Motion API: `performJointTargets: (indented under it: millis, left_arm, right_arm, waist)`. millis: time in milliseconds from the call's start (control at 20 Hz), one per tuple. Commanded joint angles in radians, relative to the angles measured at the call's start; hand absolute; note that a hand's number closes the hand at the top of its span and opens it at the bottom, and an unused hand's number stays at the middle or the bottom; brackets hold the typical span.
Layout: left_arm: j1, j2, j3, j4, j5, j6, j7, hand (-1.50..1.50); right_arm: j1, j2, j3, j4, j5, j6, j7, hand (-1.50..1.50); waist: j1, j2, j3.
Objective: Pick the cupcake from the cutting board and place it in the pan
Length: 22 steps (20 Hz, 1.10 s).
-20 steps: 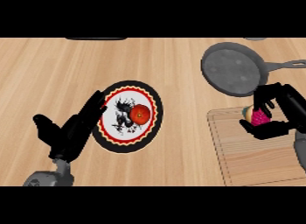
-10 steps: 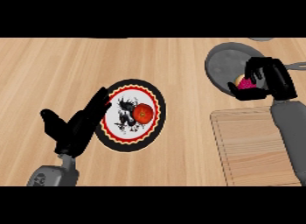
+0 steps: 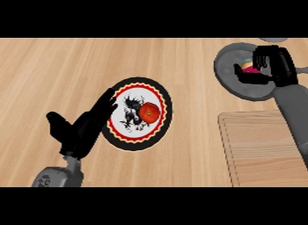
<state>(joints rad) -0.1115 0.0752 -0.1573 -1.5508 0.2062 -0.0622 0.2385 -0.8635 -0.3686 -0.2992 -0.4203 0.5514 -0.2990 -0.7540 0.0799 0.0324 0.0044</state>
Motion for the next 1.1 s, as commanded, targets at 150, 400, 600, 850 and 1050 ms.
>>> performJointTargets:
  millis: [150, 400, 600, 850, 1050]
  left_arm:
    - [-0.006, -0.007, -0.024, -0.026, -0.001, -0.018, -0.001, 0.0]
    - [-0.012, -0.009, -0.026, -0.023, -0.005, -0.011, 0.018, 0.0]
    - [-0.037, 0.005, -0.009, -0.018, -0.001, -0.013, 0.035, 0.0]
    - [-0.024, -0.006, -0.014, 0.006, -0.016, -0.012, -0.011, 0.0]
    - [-0.033, -0.014, -0.009, 0.003, -0.001, -0.011, 0.003, 0.0]
  right_arm:
    - [-0.058, -0.092, 0.075, 0.193, 0.138, -0.039, 0.118, -1.5]
    - [-0.091, -0.06, 0.096, 0.267, 0.161, 0.002, 0.126, -1.5]
    - [-0.11, -0.053, 0.009, 0.274, 0.065, 0.102, 0.061, -1.5]
    - [-0.152, -0.067, -0.134, 0.278, -0.089, 0.27, 0.003, -1.5]
    - [-0.127, -0.111, -0.165, 0.32, -0.122, 0.395, 0.005, -1.5]
  waist:
    - [0.044, 0.018, -0.002]
    - [0.044, 0.016, 0.001]
    - [0.043, 0.021, 0.005]
    - [0.035, 0.023, 0.005]
    - [0.033, 0.026, 0.005]
